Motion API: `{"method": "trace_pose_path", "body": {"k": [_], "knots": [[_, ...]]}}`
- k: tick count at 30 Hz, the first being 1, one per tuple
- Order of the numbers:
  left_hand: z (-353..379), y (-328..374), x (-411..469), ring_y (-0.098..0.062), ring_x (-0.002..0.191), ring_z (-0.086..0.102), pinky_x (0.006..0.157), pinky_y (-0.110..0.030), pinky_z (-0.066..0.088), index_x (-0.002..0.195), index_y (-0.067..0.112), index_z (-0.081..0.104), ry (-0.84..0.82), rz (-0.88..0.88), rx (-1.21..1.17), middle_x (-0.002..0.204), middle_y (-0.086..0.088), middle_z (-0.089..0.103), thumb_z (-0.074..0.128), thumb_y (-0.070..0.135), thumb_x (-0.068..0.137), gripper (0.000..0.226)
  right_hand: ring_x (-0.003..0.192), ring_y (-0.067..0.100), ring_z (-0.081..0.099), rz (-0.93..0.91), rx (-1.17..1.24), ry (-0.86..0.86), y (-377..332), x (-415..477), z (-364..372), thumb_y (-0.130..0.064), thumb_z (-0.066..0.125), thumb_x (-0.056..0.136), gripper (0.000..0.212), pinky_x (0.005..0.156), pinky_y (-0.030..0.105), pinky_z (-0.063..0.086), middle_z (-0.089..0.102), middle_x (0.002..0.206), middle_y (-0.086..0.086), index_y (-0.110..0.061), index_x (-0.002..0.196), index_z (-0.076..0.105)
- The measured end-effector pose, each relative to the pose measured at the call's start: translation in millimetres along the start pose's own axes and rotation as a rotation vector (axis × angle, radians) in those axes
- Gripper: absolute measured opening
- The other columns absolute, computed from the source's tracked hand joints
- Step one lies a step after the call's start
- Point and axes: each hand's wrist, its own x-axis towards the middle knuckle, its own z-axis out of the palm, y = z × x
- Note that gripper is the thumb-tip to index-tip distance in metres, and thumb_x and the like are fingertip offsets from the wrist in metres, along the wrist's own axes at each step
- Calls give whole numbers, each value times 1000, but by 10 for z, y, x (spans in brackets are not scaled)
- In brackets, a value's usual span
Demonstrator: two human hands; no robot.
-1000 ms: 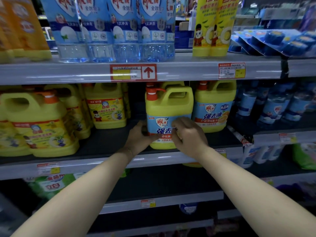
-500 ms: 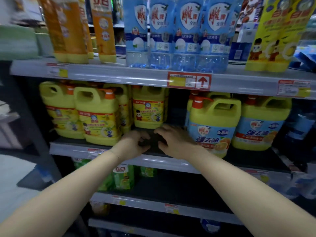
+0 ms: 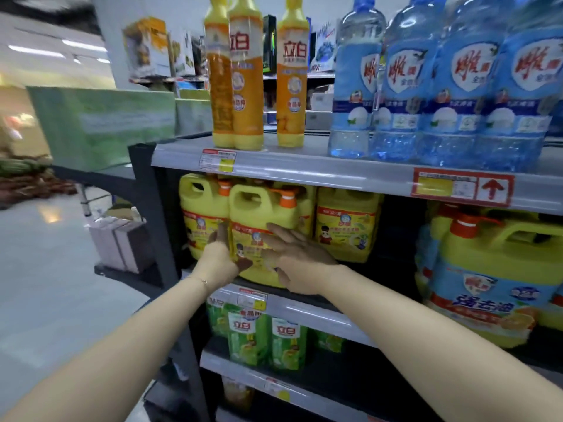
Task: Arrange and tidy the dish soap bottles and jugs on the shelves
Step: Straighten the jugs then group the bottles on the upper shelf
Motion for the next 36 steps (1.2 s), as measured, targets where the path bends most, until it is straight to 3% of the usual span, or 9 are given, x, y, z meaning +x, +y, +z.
{"method": "trace_pose_path", "body": {"k": [5, 8, 11, 15, 23, 28, 30, 32, 36], "knots": [[1, -15, 87, -30, 121, 51, 90, -38, 51, 152, 22, 5, -125, 35, -71, 143, -12, 40, 77, 22, 78, 103, 146, 8, -6, 54, 26, -72, 154, 25, -41, -19, 50, 92, 47, 118, 33, 0, 7, 160, -7, -23, 138, 47], [-125, 49, 106, -21, 105, 59, 84, -28, 51, 145, 18, 25, -174, 50, -74, 123, -2, 54, 73, 19, 82, 80, 146, 7, -2, 90, 51, -137, 109, 17, -143, -23, 48, 95, 44, 119, 36, 3, 10, 160, -10, -26, 139, 47], [-382, 131, 103, -8, 76, 60, 67, -22, 53, 107, 18, 55, -208, 121, 47, 94, 7, 63, 71, 24, 84, 29, 140, 22, 28, 148, 58, -170, -38, 95, -372, -30, 47, 95, 40, 111, 44, 32, 38, 149, 1, -25, 134, 50], [-828, 224, 131, 1, 86, 64, 72, -15, 52, 102, 41, 61, -297, 354, 73, 101, 19, 65, 71, 35, 82, 23, 112, 23, 50, -3, -82, 70, -131, 208, -835, -33, 46, 94, 27, 88, 40, 46, 59, 116, 0, -20, 114, 58], [-1625, 623, 323, -3, 67, 63, 56, -9, 43, 80, 24, 68, 257, 702, -78, 68, 14, 66, 72, 12, 83, 13, 83, 23, 61, -148, -31, 571, -419, 437, -1471, -19, 54, 87, 15, 66, 39, 49, 65, 93, 3, -12, 94, 65], [-1894, 854, 898, -4, 92, 57, 78, -22, 48, 113, 19, 54, 486, 619, -250, 106, 6, 57, 67, 19, 85, 31, 86, 7, 53, 178, 160, 1022, -218, 850, -1750, -13, 56, 87, 18, 78, 10, 44, 54, 98, -4, -6, 104, 60], [-1937, 914, 1173, -15, 116, 48, 99, -35, 42, 131, 16, 43, 370, 493, -208, 125, 1, 50, 69, 25, 84, 54, 87, 0, 47, 376, 273, 1009, -130, 1047, -1856, -17, 60, 88, 29, 81, 7, 39, 48, 104, -7, -11, 116, 52], [-1953, 974, 1376, -19, 128, 41, 108, -40, 37, 142, 15, 30, 197, 440, -272, 136, 0, 45, 71, 25, 84, 72, 99, 6, 49, 526, 377, 914, -46, 1239, -1874, -26, 64, 87, 45, 87, 21, 43, 49, 114, -3, -16, 124, 43], [-1833, 985, 1545, 0, 89, 58, 64, -12, 52, 134, 22, 33, -183, 423, -666, 105, 11, 58, 64, 12, 90, 55, 108, 24, 55, 691, 171, 794, 34, 1521, -1698, -44, 62, 84, 73, 89, 45, 50, 52, 125, 3, -18, 138, 22]]}}
